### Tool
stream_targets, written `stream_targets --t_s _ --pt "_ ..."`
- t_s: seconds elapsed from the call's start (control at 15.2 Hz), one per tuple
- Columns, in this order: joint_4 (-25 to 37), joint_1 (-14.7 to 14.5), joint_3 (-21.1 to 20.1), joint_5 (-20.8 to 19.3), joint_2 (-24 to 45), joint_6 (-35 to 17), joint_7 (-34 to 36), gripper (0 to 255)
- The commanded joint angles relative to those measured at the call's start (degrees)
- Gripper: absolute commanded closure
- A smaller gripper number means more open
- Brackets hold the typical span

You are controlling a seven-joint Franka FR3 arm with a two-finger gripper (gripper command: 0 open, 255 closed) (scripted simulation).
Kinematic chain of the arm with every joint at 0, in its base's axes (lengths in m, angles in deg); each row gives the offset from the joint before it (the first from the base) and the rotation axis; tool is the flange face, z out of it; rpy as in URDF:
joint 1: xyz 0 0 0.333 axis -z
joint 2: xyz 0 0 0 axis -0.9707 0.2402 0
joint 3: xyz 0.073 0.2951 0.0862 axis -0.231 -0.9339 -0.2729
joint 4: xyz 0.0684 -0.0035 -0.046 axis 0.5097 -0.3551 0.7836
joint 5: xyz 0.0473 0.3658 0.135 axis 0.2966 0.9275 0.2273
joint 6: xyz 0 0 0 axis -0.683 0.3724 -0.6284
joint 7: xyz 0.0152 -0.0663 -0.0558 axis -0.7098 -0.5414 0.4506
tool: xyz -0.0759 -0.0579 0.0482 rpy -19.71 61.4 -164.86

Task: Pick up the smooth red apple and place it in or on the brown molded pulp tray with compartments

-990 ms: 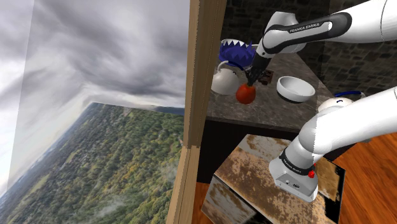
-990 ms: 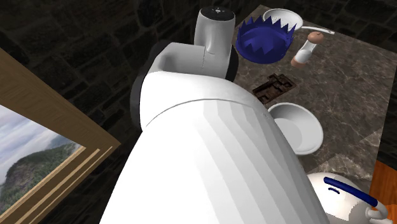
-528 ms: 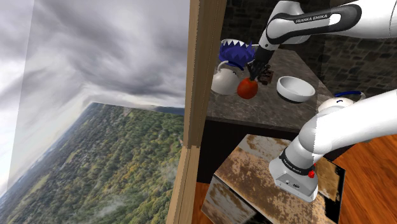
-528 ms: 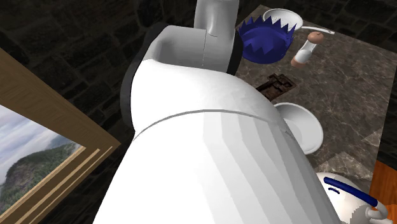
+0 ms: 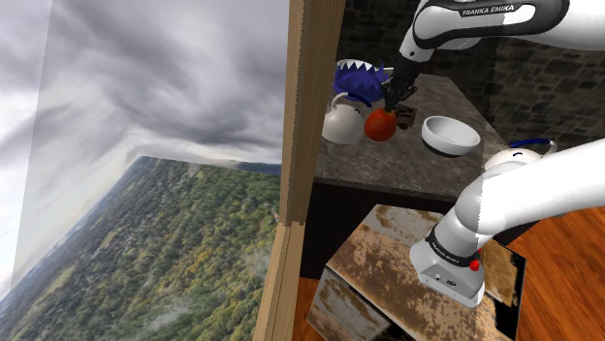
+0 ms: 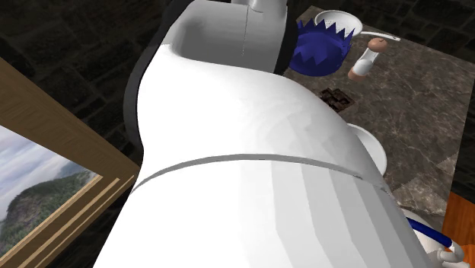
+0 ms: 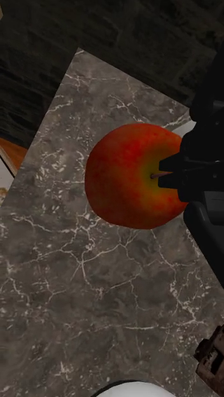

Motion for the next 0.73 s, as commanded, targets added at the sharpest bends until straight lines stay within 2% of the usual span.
stream_targets --t_s 0.0,0.13,0.66 --pt "1.50 -0.02 -0.09 0.03 -0.18 1.68 0.04 255" --pt "2.24 -0.04 -0.16 0.06 -0.26 2.50 0.09 255" --pt "14.63 1.97 8.40 -0.44 10.03 4.81 -10.84 255"
